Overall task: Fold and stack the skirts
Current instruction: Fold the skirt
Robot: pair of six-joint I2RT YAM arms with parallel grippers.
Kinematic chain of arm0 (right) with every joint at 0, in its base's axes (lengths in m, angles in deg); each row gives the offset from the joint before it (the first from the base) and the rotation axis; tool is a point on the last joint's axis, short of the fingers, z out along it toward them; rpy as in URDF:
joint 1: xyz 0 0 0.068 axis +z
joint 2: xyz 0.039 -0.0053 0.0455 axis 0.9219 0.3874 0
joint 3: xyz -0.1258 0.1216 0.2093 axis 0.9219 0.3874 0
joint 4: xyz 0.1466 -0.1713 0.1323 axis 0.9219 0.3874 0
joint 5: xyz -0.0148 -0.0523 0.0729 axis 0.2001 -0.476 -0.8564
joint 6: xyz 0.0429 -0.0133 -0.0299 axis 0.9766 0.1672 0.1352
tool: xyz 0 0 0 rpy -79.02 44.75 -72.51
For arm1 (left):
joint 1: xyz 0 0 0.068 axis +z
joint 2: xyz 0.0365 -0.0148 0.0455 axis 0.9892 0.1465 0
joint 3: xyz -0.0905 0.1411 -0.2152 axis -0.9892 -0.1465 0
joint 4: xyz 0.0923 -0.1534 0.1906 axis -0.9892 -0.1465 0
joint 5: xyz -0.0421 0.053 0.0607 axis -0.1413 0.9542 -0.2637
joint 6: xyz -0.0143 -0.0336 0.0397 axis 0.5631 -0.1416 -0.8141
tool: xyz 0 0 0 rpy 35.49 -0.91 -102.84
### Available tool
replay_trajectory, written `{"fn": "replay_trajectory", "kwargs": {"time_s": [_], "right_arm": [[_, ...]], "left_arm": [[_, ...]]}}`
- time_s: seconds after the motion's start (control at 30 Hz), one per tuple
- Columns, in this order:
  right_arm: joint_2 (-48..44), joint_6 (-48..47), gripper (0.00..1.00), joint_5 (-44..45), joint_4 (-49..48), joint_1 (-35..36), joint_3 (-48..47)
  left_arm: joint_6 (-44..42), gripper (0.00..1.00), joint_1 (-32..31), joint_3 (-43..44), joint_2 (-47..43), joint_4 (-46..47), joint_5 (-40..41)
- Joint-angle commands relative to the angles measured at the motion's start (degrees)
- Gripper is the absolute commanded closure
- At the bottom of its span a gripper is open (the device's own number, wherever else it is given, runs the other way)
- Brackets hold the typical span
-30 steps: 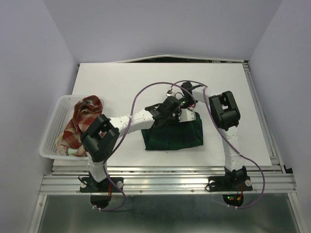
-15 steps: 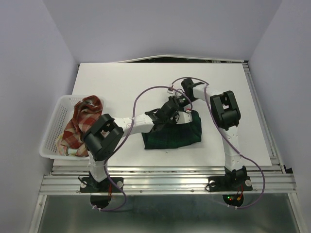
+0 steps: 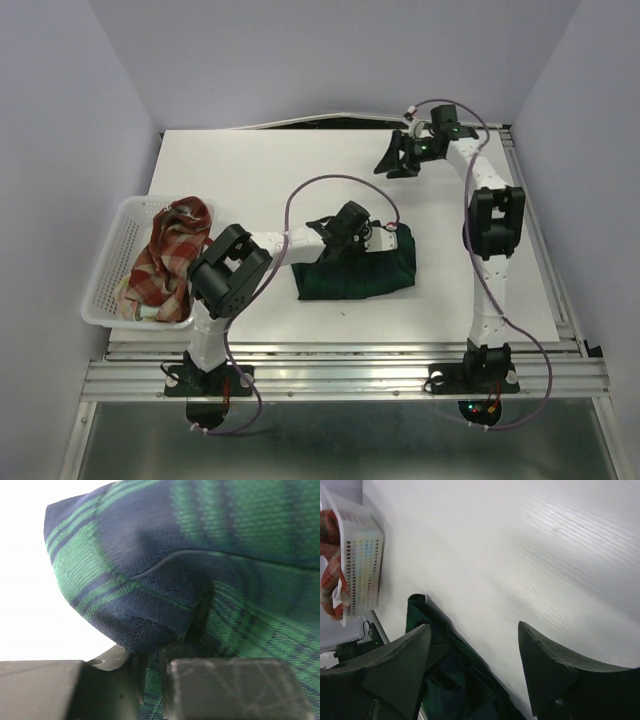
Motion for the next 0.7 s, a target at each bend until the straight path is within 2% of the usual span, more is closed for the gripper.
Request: {"fn": "replay_trajectory", "kwargs": {"time_s": [0.0, 0.1, 0.17, 0.23, 0.3, 0.33, 0.43, 0.5, 0.67], "right_arm": [[-10.4, -2.3, 0.23, -0.5, 0.3, -4.4, 4.0], [-19.6, -8.6, 0.23, -1.4, 1.0, -4.4, 12.2], [-26.9, -10.1, 0.19, -2.0, 0.4, -4.4, 16.8], [-33.4, -12.2, 0.19, -4.0, 0.3, -4.4, 25.0], [-37.3, -13.3, 0.20, -5.9, 0.7, -4.4, 27.1], [-39.3, -13.9, 0.20, -7.6, 0.8, -4.4, 31.2], [-46.1, -15.5, 0.33, -11.4, 0.7, -3.9, 38.0], [-48.8, -16.9, 0.42, -12.2, 0.4, -0.6, 43.8], [-53.0, -12.2, 0.49, -8.8, -7.5, 8.1, 55.3]], "left_arm": [[1.6, 0.72, 2.9, 4.2, 5.8, -12.8, -10.0], [1.1, 0.62, 4.9, 9.7, 9.2, -18.8, -12.9], [1.1, 0.59, 5.8, 12.3, 10.7, -21.4, -15.4], [1.0, 0.55, 7.8, 17.6, 14.0, -26.8, -17.9], [1.1, 0.54, 8.3, 19.1, 14.9, -29.3, -19.3], [1.2, 0.53, 9.2, 21.6, 16.6, -30.4, -19.9], [1.8, 0.53, 10.5, 26.4, 19.7, -34.2, -21.5], [2.7, 0.52, 11.5, 28.4, 21.0, -36.6, -22.5], [4.8, 0.52, 13.2, 35.2, 24.6, -40.8, -25.8]]}}
